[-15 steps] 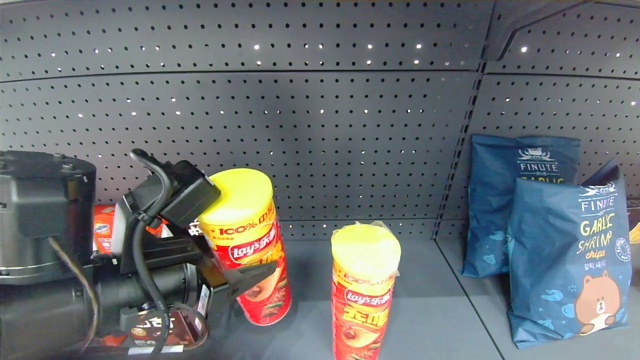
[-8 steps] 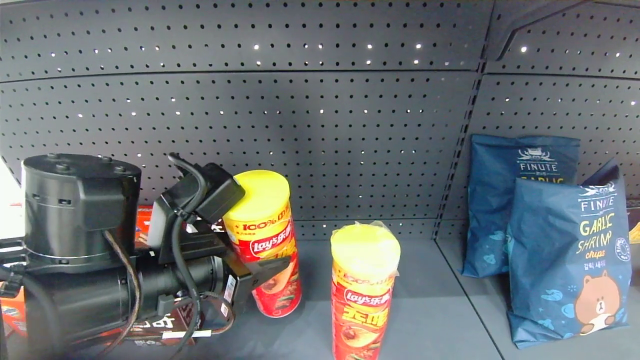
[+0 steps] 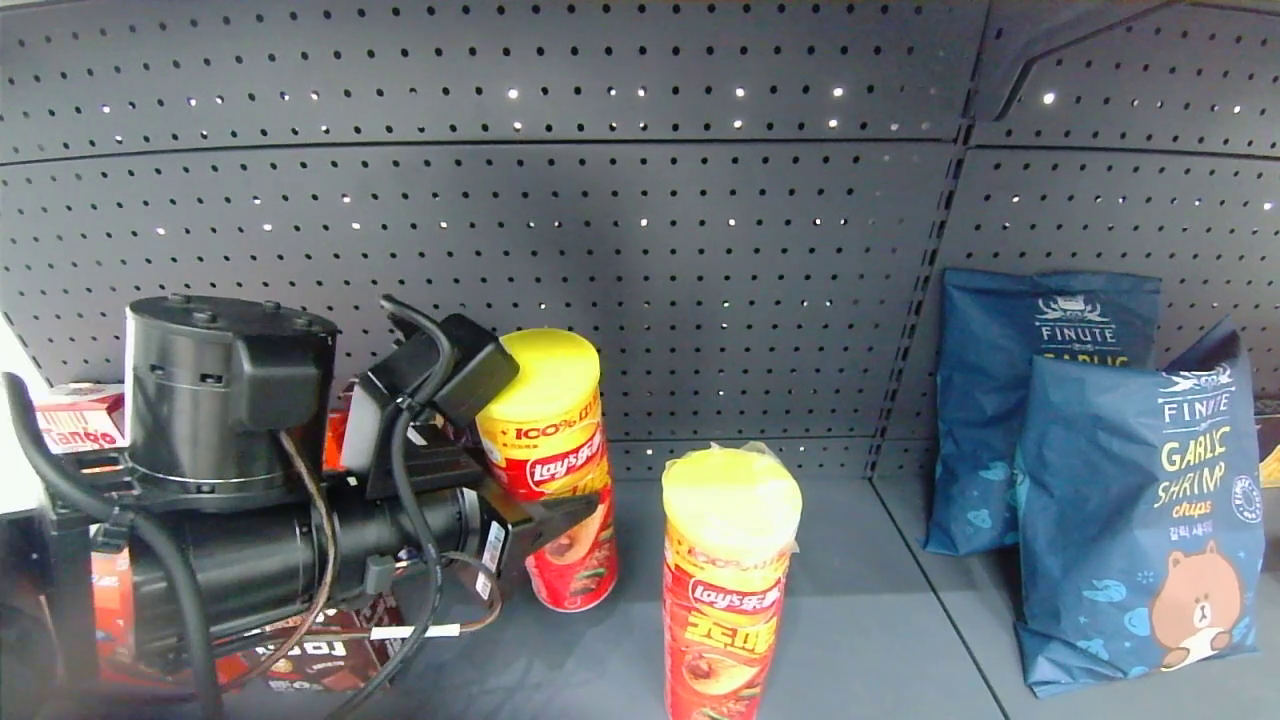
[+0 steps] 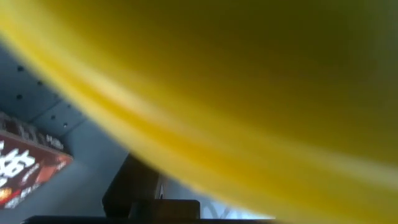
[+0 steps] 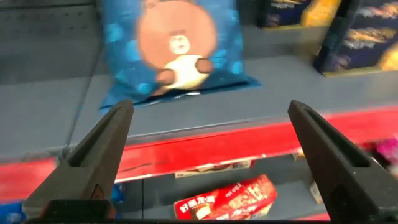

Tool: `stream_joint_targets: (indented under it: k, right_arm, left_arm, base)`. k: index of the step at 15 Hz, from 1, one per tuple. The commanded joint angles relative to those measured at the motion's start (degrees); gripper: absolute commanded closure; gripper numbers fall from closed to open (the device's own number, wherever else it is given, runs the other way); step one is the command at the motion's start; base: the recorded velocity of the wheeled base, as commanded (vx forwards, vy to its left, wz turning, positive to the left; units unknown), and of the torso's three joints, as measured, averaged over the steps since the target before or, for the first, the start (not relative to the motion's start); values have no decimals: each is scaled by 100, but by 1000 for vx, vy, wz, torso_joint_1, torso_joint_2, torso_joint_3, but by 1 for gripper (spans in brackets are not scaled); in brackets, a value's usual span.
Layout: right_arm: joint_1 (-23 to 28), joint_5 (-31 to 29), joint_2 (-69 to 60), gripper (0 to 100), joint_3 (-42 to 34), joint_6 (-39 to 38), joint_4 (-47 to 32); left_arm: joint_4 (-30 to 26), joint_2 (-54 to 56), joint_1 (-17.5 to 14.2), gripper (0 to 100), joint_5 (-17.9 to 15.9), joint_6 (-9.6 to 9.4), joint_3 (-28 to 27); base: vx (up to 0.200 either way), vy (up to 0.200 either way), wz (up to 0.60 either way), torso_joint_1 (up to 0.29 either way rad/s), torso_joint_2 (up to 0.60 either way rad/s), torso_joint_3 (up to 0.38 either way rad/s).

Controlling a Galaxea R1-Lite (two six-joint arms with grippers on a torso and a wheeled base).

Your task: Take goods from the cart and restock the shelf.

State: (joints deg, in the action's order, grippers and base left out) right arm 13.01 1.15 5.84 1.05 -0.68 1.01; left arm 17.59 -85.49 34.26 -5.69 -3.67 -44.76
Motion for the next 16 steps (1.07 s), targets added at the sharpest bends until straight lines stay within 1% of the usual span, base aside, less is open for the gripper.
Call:
stream_joint_targets:
  k: [1, 3, 4, 5, 7, 9, 10, 11, 13, 14, 16]
  right_arm:
    - [0, -202, 14, 0, -8, -81, 31]
    - [0, -141, 14, 0, -8, -64, 39]
    - [0, 26, 14, 0, -78, -2, 92]
    - [0, 70, 14, 0, -96, 112, 136]
    - [0, 44, 14, 0, -96, 183, -128]
    - [0, 35, 5, 0, -87, 130, -136]
    - [0, 35, 5, 0, -87, 112, -136]
    - [0, 35, 14, 0, -96, 112, -136]
    - [0, 35, 14, 0, -87, 112, -136]
    - [0, 35, 14, 0, -87, 112, -136]
    - [0, 35, 14, 0, -87, 112, -136]
  left_arm:
    - [34, -293, -59, 100, -2, -2, -191]
    - [174, -416, -77, 100, -20, -2, -217]
    - [174, -433, -86, 100, -20, -2, -261]
    - [166, -433, -86, 100, -81, -2, -314]
    - [122, -460, -95, 100, -415, -2, -402]
    - [122, -556, -95, 100, -564, -2, -489]
    - [122, -644, -174, 100, -828, -2, -525]
    - [122, -697, -341, 100, -960, -11, -533]
    - [122, -794, -437, 100, -1004, -11, -586]
    - [122, -890, -534, 100, -1153, -11, -665]
    - [25, -899, -560, 100, -1215, -11, -876]
  base:
    - [0, 0, 0, 0, 0, 0]
    - [0, 0, 0, 0, 0, 0]
    - [0, 0, 0, 0, 0, 0]
    - [0, 0, 0, 0, 0, 0]
    - [0, 0, 0, 0, 0, 0]
    - [0, 0, 0, 0, 0, 0]
    - [0, 0, 0, 0, 0, 0]
    - [0, 0, 0, 0, 0, 0]
    - [0, 0, 0, 0, 0, 0]
    - [0, 0, 0, 0, 0, 0]
    - [0, 0, 0, 0, 0, 0]
